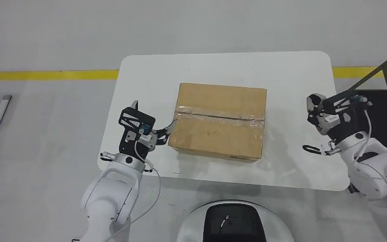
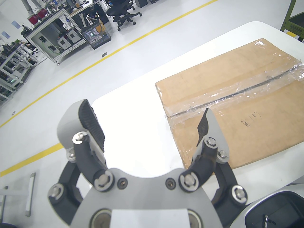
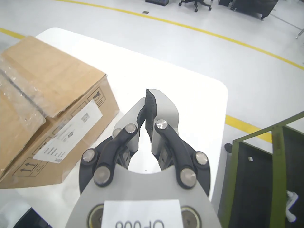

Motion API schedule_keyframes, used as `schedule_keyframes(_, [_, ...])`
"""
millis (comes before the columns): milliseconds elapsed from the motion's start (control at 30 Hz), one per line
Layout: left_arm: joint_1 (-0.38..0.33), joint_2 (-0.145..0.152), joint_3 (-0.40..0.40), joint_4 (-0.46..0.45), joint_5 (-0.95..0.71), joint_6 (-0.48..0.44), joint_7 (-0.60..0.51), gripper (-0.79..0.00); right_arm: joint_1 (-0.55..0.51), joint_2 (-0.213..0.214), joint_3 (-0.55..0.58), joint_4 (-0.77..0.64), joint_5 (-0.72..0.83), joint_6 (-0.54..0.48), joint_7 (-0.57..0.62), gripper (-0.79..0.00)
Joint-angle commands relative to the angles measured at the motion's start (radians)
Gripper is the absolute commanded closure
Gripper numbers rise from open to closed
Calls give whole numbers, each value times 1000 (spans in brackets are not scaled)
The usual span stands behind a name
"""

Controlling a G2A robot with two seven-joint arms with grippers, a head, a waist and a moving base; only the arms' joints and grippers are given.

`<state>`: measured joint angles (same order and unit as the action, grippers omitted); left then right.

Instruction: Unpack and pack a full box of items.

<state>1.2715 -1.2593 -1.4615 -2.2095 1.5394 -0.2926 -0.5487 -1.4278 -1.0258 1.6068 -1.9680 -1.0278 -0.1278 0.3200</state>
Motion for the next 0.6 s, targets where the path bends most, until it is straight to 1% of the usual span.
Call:
schedule_keyframes(0, [0,0,0,0,0,0,0,-785,4,-3,-30,24,9,-14,-8,0])
schedule_keyframes(167, [0,0,0,0,0,0,0,-785,55,-14,-121,106,40,-48,-27,0])
schedule_keyframes(367, [0,0,0,0,0,0,0,-785,171,-29,-233,212,-4,-89,-43,0])
schedule_keyframes(467, [0,0,0,0,0,0,0,-785,236,-37,-293,268,-62,-117,-55,0])
schedule_keyframes(567, [0,0,0,0,0,0,0,-785,294,-48,-344,316,-82,-128,-68,0])
